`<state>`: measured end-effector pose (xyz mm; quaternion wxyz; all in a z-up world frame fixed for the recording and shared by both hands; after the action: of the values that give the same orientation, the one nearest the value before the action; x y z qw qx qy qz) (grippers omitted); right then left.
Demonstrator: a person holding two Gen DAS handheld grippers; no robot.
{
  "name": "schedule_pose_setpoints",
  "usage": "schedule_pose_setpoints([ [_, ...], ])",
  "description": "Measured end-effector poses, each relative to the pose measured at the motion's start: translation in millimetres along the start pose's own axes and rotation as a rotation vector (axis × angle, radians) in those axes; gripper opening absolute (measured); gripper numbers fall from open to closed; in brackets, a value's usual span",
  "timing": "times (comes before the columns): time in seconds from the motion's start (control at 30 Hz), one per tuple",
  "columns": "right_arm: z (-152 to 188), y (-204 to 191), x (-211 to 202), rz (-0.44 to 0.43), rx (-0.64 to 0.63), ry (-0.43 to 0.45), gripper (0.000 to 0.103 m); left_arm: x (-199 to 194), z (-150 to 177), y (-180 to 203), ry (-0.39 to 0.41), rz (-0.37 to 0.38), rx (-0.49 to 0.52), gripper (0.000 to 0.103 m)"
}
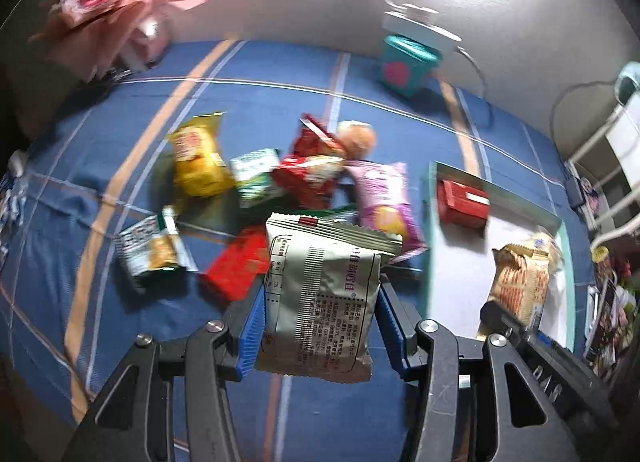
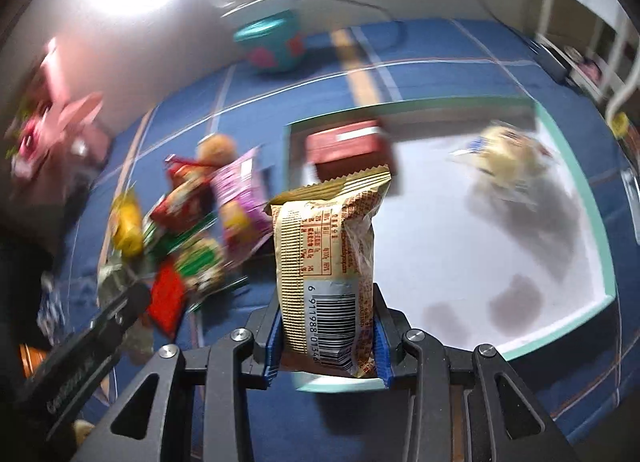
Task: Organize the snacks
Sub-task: 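Carry the white sachet with left tool while right tool carries the wafer bag to the tray, then open left tool to drop the sachet while right tool drops the wafer bag in the tray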
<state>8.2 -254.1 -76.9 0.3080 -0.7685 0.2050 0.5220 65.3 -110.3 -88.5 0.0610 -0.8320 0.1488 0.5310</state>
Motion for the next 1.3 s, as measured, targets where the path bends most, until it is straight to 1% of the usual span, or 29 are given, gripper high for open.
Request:
schedule_pose_setpoints([
  [0.17, -23.5, 51.1, -7.3, 0.066, 0.111, 0.042, 0.039, -0.6, -4.3, 38.9, 0.016, 0.030, 0.085, 0.053],
  [0.33, -46.3, 108.9, -20.6, 0.138, 0.224, 0.097, 0.039, -2.0, -9.3, 85.8, 0.054, 0.051, 0.225, 0.053],
  [0.4, -52.7, 128.4, -25.8, 0.157, 0.264, 0.115, 0.039, 1.0, -10.1, 100.1, 0.057, 0.062, 0.260, 0.053],
  [0.57, -61.3, 160.9, -30.8, 0.185, 0.330, 0.131, 0.039, 10.1, -11.4, 130.8, 0.067, 0.092, 0.326, 0.053],
  [0.7, -65.5, 173.9, -26.4, 0.187, 0.351, 0.124, 0.039, 19.9, -10.1, 145.1, 0.066, 0.095, 0.367, 0.053],
  [0.77, -65.7, 173.6, -21.5, 0.179, 0.351, 0.115, 0.039, 25.5, -9.3, 148.1, 0.063, 0.096, 0.374, 0.053],
  [0.93, -56.5, 171.0, -4.3, 0.190, 0.349, 0.054, 0.040, 39.3, -4.1, 150.6, 0.027, 0.092, 0.377, 0.055],
  [1.0, -53.3, 172.6, 1.9, 0.197, 0.355, 0.029, 0.041, 40.7, -2.1, 150.8, 0.017, 0.092, 0.378, 0.059],
  [1.03, -51.2, 173.7, 3.9, 0.201, 0.357, 0.020, 0.044, 40.7, -1.5, 150.6, 0.010, 0.095, 0.374, 0.066],
  [1.07, -49.9, 174.7, 5.2, 0.206, 0.358, 0.013, 0.048, 39.6, -1.4, 149.8, 0.009, 0.100, 0.369, 0.069],
  [1.1, -49.7, 174.9, 5.5, 0.206, 0.358, 0.013, 0.053, 37.8, -2.3, 149.0, 0.011, 0.105, 0.361, 0.070],
  [1.13, -50.2, 174.3, 4.5, 0.200, 0.359, 0.017, 0.061, 36.0, -2.6, 148.5, 0.013, 0.106, 0.360, 0.070],
  [1.17, -50.7, 172.8, 2.8, 0.194, 0.356, 0.023, 0.064, 34.1, -3.4, 147.6, 0.015, 0.104, 0.358, 0.070],
  [1.2, -51.7, 171.0, 0.8, 0.189, 0.352, 0.029, 0.064, 31.9, -4.3, 146.3, 0.017, 0.102, 0.355, 0.071],
  [1.3, -53.5, 163.3, -4.3, 0.166, 0.335, 0.040, 0.071, 27.4, -6.0, 139.3, 0.004, 0.098, 0.333, 0.079],
])
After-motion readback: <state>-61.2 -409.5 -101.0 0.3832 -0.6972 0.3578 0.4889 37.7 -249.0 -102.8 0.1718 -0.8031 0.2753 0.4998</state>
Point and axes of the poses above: each gripper's, at about its wrist camera, not at the fingertips, and x roughly the way its jaws point, y to its right, z to its underside, the point moved 9 cm from there along x, roughly the way its jaws point, and after that the axes turned 13 degrees about x, right-handed, at the moved point
